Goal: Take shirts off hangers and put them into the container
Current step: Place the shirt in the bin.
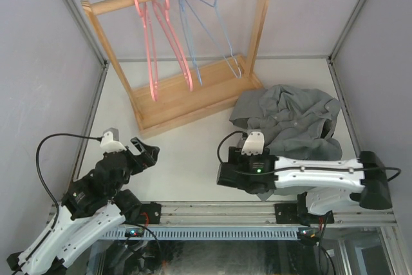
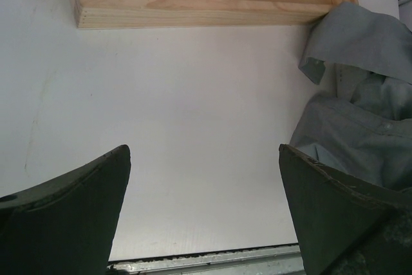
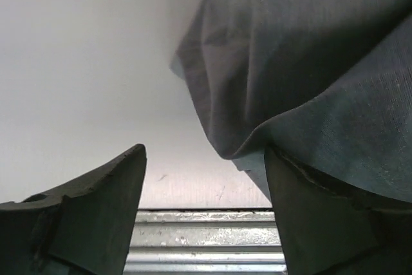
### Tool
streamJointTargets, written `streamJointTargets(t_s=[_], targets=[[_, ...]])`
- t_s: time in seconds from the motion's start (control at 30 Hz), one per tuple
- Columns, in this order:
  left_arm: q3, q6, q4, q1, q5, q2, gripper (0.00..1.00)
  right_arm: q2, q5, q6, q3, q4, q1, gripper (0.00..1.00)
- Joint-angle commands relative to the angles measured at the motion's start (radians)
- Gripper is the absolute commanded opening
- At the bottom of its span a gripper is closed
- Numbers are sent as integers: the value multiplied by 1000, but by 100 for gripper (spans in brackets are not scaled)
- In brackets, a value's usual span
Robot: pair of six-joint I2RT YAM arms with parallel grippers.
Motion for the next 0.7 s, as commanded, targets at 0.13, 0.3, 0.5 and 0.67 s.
streamJointTargets(t_s=[0.13,0.3,0.5,0.67], targets=[[-4,-6,-13,5,-13,-20,100,120,54,356,35,-56,-62,83],[-9,-20,-19,5,-16,-35,100,141,65,280,17,64,-147,74],[-12,-22,-33,4,-20,-48,100,187,178,425,7,-62,-189,27],[-11,-16,-38,5,-20,-43,100,119,307,473,52,-158,-136,0]])
